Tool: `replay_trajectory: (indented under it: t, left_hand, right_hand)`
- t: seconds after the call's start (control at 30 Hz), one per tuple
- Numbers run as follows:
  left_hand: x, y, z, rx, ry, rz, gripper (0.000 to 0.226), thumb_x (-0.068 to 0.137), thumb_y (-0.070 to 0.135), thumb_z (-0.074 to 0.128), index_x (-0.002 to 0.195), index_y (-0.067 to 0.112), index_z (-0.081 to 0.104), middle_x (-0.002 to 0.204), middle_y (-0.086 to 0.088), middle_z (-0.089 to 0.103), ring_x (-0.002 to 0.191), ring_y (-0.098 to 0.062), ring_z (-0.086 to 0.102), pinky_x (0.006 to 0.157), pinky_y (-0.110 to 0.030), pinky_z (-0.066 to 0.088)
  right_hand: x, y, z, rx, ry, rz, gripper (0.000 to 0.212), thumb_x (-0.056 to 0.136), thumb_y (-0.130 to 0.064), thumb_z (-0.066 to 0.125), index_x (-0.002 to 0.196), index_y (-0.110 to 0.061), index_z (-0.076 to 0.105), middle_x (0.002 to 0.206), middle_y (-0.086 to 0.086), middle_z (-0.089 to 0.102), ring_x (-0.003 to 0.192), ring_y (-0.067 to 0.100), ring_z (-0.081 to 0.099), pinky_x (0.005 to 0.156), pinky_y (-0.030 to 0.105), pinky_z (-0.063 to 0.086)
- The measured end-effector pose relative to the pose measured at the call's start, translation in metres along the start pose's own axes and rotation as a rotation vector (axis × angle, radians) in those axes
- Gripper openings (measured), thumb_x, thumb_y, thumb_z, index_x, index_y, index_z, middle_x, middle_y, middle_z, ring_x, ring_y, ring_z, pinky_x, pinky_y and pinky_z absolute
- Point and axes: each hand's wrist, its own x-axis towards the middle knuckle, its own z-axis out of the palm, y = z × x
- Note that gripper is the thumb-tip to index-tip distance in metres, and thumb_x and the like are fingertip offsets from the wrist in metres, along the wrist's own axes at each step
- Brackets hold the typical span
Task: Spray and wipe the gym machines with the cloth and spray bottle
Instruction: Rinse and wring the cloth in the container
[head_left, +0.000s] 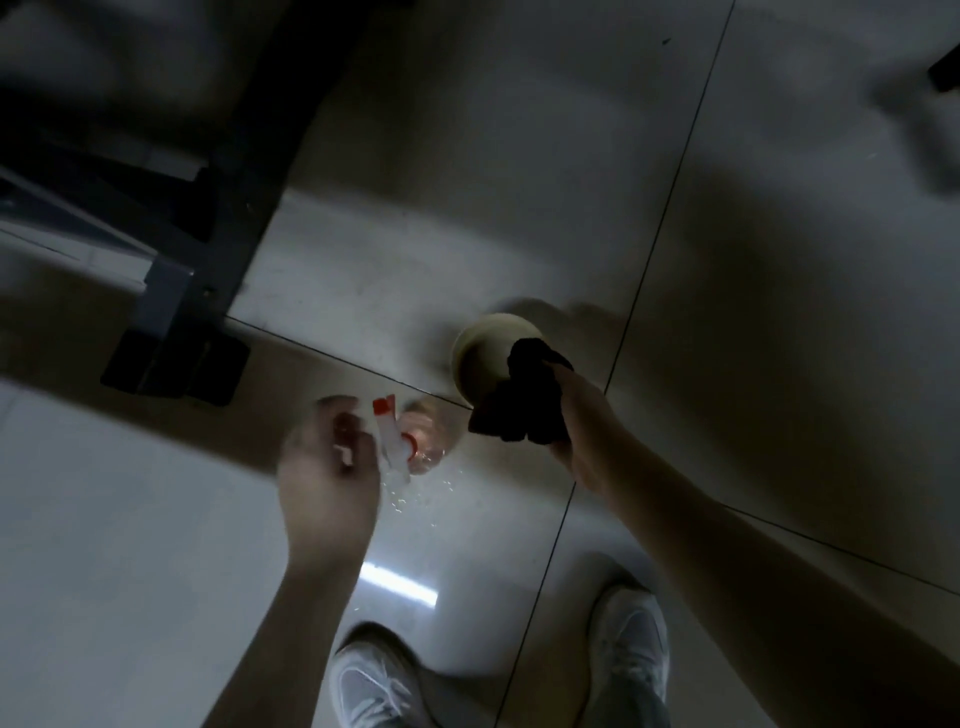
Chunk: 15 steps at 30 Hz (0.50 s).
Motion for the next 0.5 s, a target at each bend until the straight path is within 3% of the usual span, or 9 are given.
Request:
replay_trajectory:
  t: [0.07,0.17,0.27,0.37,0.43,0.5]
  left_hand:
    - [0.001,0.026,0.009,-0.086,-0.186,0.069,0.012,0.087,0.02,0.052,0.091,0.018,0.063,0.08,0.001,0.065,0.067,-0.006,0.061,0.064,-0.022,0.049]
    - [0.009,0.054,0.039,-0.211,-0.486,-0.133,0.006,0.092,0.009,0.059,0.087,0.011,0.063,0.076,-0.018,0.064,0.06,-0.013,0.057,0.061,-0.024,0.046]
    - [0.016,0.07,0.058,-0.09,-0.505,-0.172,0.008,0.091,0.003,0.057,0.09,0.001,0.065,0.083,-0.014,0.067,0.073,-0.018,0.061,0.072,-0.023,0.049]
    - [0.021,0.073,0.061,-0.177,-0.408,-0.212,0.007,0.088,0.003,0.06,0.086,0.007,0.065,0.083,-0.009,0.069,0.079,-0.022,0.064,0.071,-0.027,0.05]
    - [0.03,0.07,0.063,-0.254,-0.389,-0.244,0.018,0.083,0.0,0.065,0.078,0.016,0.059,0.073,0.001,0.064,0.076,-0.022,0.063,0.069,-0.029,0.05]
    - [0.04,0.066,0.066,-0.232,-0.456,-0.172,0.027,0.077,0.0,0.069,0.075,0.018,0.05,0.07,0.004,0.056,0.075,-0.029,0.059,0.067,-0.031,0.046]
  right_hand:
    - [0.0,-0.006,0.007,0.052,-0.01,0.007,0.032,0.098,-0.025,0.046,0.121,-0.004,0.053,0.097,0.019,0.063,0.068,0.024,0.054,0.051,0.028,0.038]
    - [-0.004,-0.01,0.018,0.112,-0.062,0.015,0.035,0.097,-0.028,0.047,0.121,-0.003,0.055,0.1,0.018,0.063,0.073,0.022,0.057,0.058,0.028,0.042]
    - [-0.005,-0.013,0.019,0.108,-0.157,-0.015,0.036,0.093,-0.033,0.052,0.121,-0.011,0.055,0.111,0.01,0.064,0.089,0.02,0.061,0.073,0.03,0.046]
    - [-0.002,-0.021,0.014,0.068,-0.313,0.022,0.075,0.072,-0.047,0.072,0.134,-0.016,0.044,0.128,0.014,0.057,0.113,0.028,0.058,0.089,0.05,0.05]
    - [0.003,-0.024,0.009,0.122,-0.426,0.041,0.083,0.065,-0.035,0.079,0.136,-0.015,0.04,0.132,0.018,0.052,0.118,0.031,0.056,0.09,0.051,0.05]
    - [0.006,-0.027,0.002,0.1,-0.483,0.051,0.068,0.07,-0.02,0.077,0.13,-0.014,0.044,0.128,0.018,0.053,0.113,0.028,0.058,0.084,0.041,0.055]
